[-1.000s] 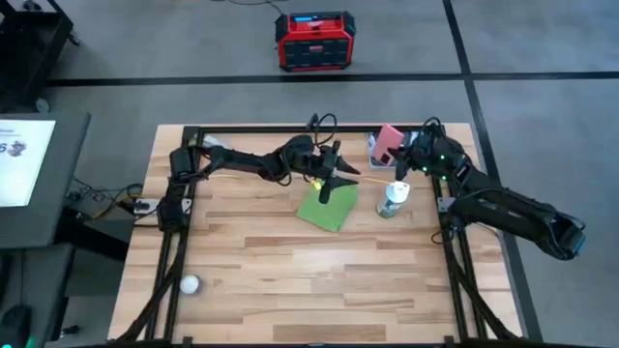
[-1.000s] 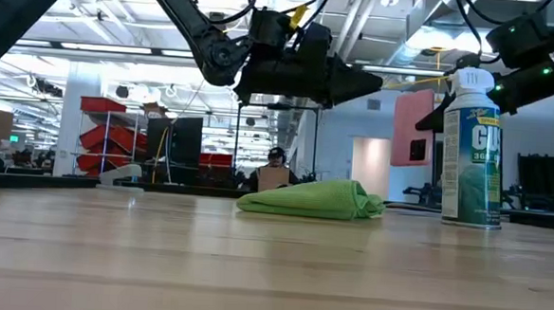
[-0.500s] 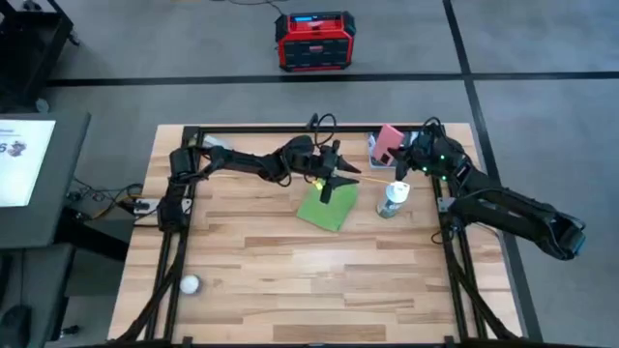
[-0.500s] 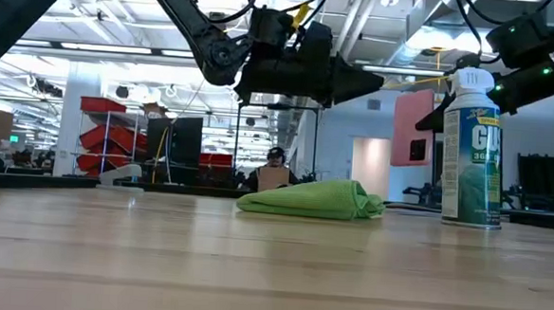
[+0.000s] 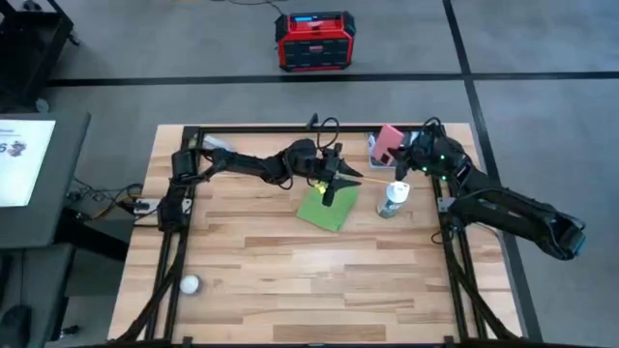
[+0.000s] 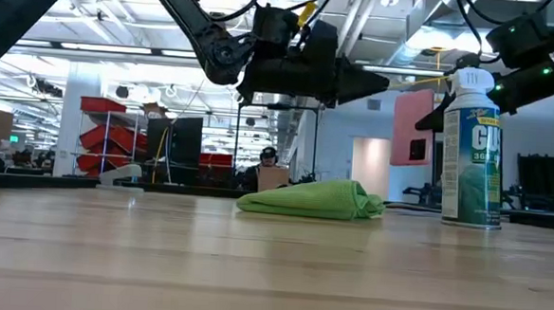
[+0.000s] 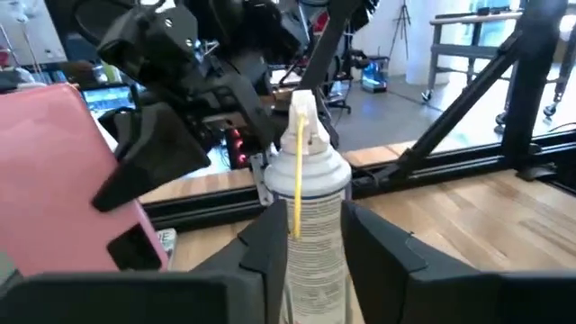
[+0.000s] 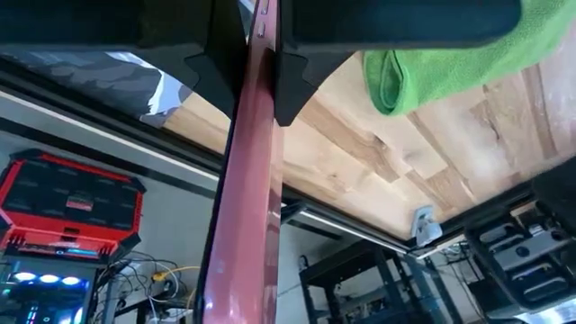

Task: Apply microfiber cloth
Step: Spray the cellphone using the cleaning bottle

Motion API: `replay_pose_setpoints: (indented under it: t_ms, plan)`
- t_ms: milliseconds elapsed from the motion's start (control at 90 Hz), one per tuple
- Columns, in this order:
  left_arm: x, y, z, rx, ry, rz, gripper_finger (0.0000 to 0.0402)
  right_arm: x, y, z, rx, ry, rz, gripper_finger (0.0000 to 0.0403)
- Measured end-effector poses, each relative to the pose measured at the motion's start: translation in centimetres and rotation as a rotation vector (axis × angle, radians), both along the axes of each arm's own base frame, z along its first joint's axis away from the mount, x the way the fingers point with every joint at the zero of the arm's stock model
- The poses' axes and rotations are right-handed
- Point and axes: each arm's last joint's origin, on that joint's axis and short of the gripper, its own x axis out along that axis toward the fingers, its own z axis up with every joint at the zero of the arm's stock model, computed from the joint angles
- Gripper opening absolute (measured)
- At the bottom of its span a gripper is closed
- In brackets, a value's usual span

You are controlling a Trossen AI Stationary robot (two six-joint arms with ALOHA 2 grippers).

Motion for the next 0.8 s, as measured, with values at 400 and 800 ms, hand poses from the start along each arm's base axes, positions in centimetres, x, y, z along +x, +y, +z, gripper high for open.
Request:
replay_pose_setpoints:
  t_ms: [400,800]
  plan:
    - [-0.02,-0.03,-0.33,0.0,0.032,-0.003,0.0001,0.04,0.05,0.0,0.004,-0.003,0.018,0.0014]
    - [-0.07,-0.1,-0.34,-0.026,0.046,-0.024,0.0,0.03,0.04,0.0,0.004,-0.003,0.019,0.0014]
